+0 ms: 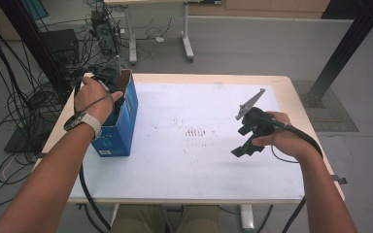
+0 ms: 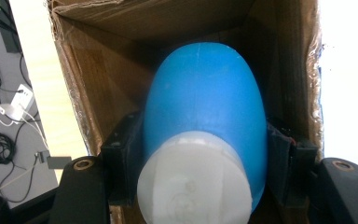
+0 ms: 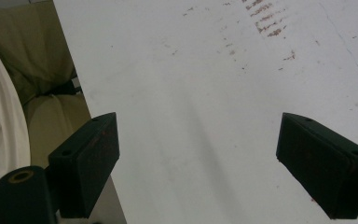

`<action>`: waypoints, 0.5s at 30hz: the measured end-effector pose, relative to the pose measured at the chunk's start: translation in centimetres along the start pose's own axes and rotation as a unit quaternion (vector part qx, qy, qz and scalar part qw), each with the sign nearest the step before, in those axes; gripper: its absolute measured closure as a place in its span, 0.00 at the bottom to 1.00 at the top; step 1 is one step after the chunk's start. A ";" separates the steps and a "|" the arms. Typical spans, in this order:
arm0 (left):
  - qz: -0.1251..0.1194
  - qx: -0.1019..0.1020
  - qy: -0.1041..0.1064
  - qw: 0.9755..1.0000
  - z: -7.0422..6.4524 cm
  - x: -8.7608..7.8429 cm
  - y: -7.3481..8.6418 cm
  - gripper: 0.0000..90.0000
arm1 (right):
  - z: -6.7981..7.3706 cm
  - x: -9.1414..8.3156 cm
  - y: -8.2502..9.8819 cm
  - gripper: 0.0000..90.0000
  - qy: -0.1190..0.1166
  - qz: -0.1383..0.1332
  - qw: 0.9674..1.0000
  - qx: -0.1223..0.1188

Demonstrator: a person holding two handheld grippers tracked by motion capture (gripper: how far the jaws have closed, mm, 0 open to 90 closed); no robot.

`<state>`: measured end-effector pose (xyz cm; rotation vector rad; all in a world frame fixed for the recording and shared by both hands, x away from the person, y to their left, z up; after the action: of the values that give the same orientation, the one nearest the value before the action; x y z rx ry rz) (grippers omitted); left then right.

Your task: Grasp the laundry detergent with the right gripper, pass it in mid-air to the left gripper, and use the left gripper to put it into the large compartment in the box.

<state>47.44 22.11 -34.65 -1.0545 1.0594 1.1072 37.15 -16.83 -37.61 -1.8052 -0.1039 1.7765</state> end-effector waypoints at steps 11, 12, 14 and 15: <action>-0.004 0.002 0.000 1.000 0.0 0.0 0.0 0.42 | 0.0 0.1 0.0 0.15 0.000 0.000 1.000 -0.001; -0.005 0.001 0.000 1.000 0.0 0.0 0.0 0.42 | 0.0 0.1 -0.1 0.15 0.000 0.000 1.000 -0.001; -0.004 0.001 0.000 1.000 0.0 0.0 0.0 0.42 | 0.1 0.1 -0.1 0.15 -0.001 0.000 1.000 -0.001; -0.004 0.001 0.001 1.000 0.0 0.0 0.0 0.42 | 0.1 0.1 -0.1 0.15 -0.001 0.001 1.000 -0.002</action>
<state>47.44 22.12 -34.66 -1.0576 1.0565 1.0999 37.16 -16.66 -37.62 -1.8072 -0.1068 1.7795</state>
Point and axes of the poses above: each handheld gripper's, and its own axes: x roughly forward along the jaws, y roughly out of its underside, z roughly to its left, the point moved 9 cm from there along x, roughly forward along the jaws, and after that the axes turned 3 degrees about -x, right-handed, at the moved point
